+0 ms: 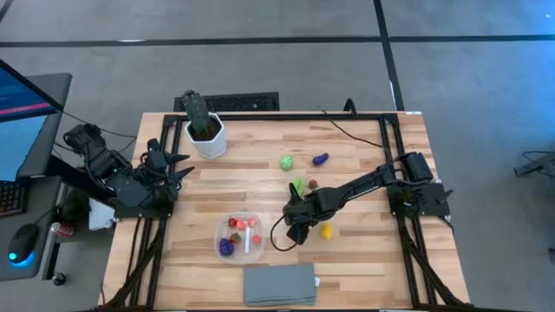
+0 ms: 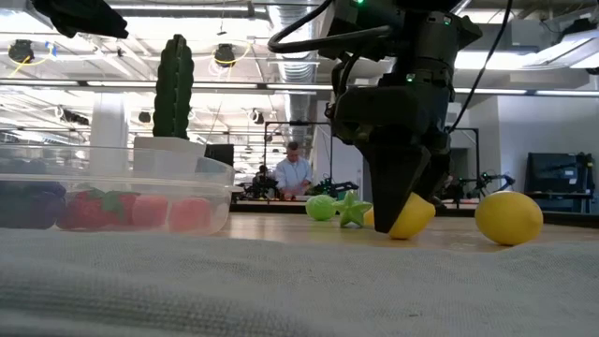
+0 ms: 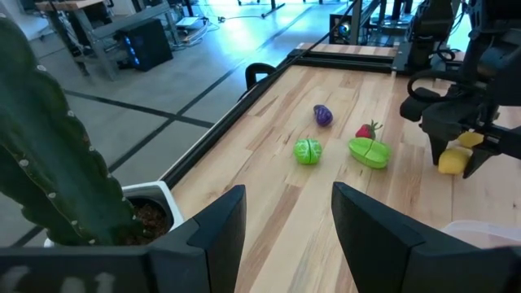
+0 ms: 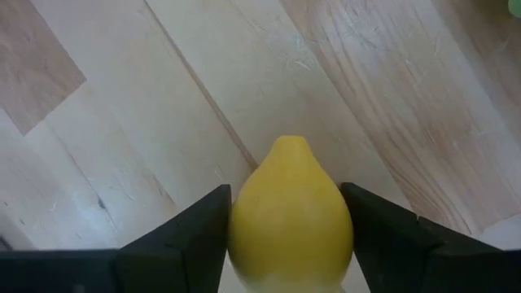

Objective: Pick and placing Produce into tupperware
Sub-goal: Put the left lemon into the transparent bin

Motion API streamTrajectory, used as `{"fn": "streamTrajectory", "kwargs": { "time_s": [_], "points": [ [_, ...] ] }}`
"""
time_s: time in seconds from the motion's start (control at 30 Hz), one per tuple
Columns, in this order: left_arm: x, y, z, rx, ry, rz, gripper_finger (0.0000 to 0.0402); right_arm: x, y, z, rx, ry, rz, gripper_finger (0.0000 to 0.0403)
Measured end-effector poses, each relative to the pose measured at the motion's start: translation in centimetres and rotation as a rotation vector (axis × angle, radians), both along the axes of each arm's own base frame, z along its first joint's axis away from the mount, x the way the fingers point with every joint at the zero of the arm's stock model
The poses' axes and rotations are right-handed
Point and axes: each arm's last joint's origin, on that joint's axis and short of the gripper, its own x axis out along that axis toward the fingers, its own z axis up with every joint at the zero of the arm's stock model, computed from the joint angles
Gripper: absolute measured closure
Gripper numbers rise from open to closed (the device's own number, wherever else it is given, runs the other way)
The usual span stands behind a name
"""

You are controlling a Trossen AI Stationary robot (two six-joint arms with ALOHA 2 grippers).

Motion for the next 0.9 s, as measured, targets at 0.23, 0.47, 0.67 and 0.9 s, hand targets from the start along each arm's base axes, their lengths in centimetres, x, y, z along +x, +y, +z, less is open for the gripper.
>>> {"fn": "streamTrajectory", "kwargs": {
  "time_s": [0.23,0.47,0.67,0.9],
  "points": [
    [0.00,0.00,0.00,0.000,0.000,0.000,0.0228,0.00,-0.01,0.03,-0.002,-0.001,0.000,0.0167],
    [0.02,-0.01,0.02,-0.002,-0.003,0.000,0.0228,0.03,0.00,0.05,-0.003,-0.003,0.000,0.0160],
    [0.02,-0.01,0.02,-0.003,-0.003,0.000,0.0228,0.03,0.01,0.10,0.001,-0.004,0.000,0.0164],
    [0.02,-0.01,0.02,0.001,-0.001,-0.001,0.0228,0.05,0.07,0.13,0.024,-0.002,-0.010,0.0164]
  ]
}}
